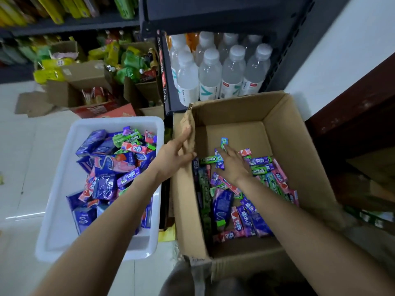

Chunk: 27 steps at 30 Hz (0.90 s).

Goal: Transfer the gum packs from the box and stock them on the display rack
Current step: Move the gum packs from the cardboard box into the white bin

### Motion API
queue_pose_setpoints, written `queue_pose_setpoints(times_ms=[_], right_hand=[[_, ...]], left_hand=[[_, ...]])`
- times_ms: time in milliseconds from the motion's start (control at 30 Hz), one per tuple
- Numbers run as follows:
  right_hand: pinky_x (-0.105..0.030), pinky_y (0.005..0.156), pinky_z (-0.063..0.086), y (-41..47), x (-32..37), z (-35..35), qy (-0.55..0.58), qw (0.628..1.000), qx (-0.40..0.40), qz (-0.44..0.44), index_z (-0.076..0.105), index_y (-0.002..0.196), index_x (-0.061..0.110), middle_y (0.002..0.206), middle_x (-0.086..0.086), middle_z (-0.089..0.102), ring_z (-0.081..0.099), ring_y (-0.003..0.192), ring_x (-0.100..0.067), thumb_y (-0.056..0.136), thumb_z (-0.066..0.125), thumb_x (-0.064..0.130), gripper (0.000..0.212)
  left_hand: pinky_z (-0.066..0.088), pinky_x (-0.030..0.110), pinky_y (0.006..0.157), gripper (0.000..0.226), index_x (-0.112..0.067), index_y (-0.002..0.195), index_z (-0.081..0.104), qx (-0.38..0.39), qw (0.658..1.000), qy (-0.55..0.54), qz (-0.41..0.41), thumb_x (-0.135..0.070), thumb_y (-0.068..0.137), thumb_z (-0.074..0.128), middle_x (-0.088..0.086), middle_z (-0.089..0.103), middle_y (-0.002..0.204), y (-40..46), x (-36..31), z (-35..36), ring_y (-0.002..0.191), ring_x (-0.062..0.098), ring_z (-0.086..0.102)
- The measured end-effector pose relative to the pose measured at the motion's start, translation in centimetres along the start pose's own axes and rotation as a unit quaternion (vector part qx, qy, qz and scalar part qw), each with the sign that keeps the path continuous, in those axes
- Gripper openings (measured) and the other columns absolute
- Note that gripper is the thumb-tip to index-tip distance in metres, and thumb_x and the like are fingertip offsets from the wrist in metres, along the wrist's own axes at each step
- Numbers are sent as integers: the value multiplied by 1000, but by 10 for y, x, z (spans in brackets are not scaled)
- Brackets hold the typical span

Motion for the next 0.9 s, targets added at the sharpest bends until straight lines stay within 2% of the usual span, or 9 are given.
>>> queue_pose_setpoints(times_ms=[100, 167, 267, 333, 433, 533, 667, 800, 900], right_hand=[[-45, 112, 26, 0, 9, 2, 13, 1000, 16, -12, 16, 149, 29, 158, -1, 6, 11, 143, -27, 86, 58, 45, 76], [-50, 114, 19, 0, 25, 10, -1, 1000, 28, -9, 15, 148, 33, 158, -2, 0, 3, 144, -33, 84, 59, 44, 78], [-59, 114, 5, 2, 40, 25, -58, 997, 53, 4, 21, 146, 36, 157, -2, -14, -15, 141, -41, 86, 57, 34, 70], [-61, 112, 7, 2, 39, 27, -74, 996, 55, 5, 23, 144, 38, 157, -3, -15, -17, 141, -41, 85, 59, 35, 69], [-54, 109, 26, 4, 26, 18, -62, 998, 17, 7, 27, 143, 36, 156, -4, 1, 0, 143, -37, 81, 64, 41, 72], [-45, 100, 41, 4, 2, 0, -25, 998, -54, 38, 39, 135, 27, 150, -5, 20, 25, 134, -33, 85, 63, 40, 58], [-39, 99, 43, 5, -16, -11, 50, 995, -80, 42, 52, 121, 13, 147, -13, 19, 38, 128, -35, 85, 67, 26, 40], [-40, 95, 45, 9, -12, -5, 85, 988, -97, 80, 48, 118, 9, 140, -20, 22, 44, 118, -38, 81, 72, 27, 48], [-42, 90, 47, 14, -9, -5, 107, 978, -121, 131, 40, 120, 13, 134, -21, 25, 41, 115, -37, 78, 75, 31, 58]], left_hand=[[31, 30, 111, 76, -33, 148, 23, -23, 1000, -1, -5, -20, 85, 63, 1, 37, 149, -1, 0, 3, 136, 20, 37], [35, 34, 110, 77, -35, 147, 24, -50, 999, -1, -1, -21, 82, 61, 2, 40, 148, -3, -1, 5, 133, 21, 41], [37, 22, 101, 76, -33, 147, 25, -71, 997, -9, 5, -6, 85, 59, -6, 45, 140, -4, -1, 6, 122, 14, 49], [37, 20, 95, 76, -34, 147, 24, -73, 997, -10, 6, -6, 86, 60, -10, 49, 128, -4, 0, 5, 108, 9, 49], [38, 22, 92, 76, -36, 147, 24, -71, 997, -21, 4, -13, 85, 61, -8, 50, 120, -5, 1, 4, 98, 8, 44], [34, 20, 100, 74, -36, 147, 24, -70, 997, -31, 5, -9, 88, 60, -7, 46, 136, -8, -2, 5, 119, 3, 41], [36, 27, 104, 74, -41, 146, 24, -70, 997, -19, 1, -15, 88, 62, -1, 44, 143, -7, -2, 5, 131, 14, 41], [39, 31, 102, 75, -42, 145, 26, -81, 997, 3, 5, -20, 86, 65, 0, 46, 141, -5, -3, 0, 126, 17, 45], [39, 30, 103, 77, -33, 147, 26, -76, 997, 25, 21, -17, 83, 68, -2, 39, 143, -2, -8, -2, 125, 16, 45]])
Point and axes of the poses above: each hand's wrist, its own y-axis towards the middle knuckle, its own z-axis out of the palm, x = y × z, the point moved 7 cm from there along y, towards the middle knuckle
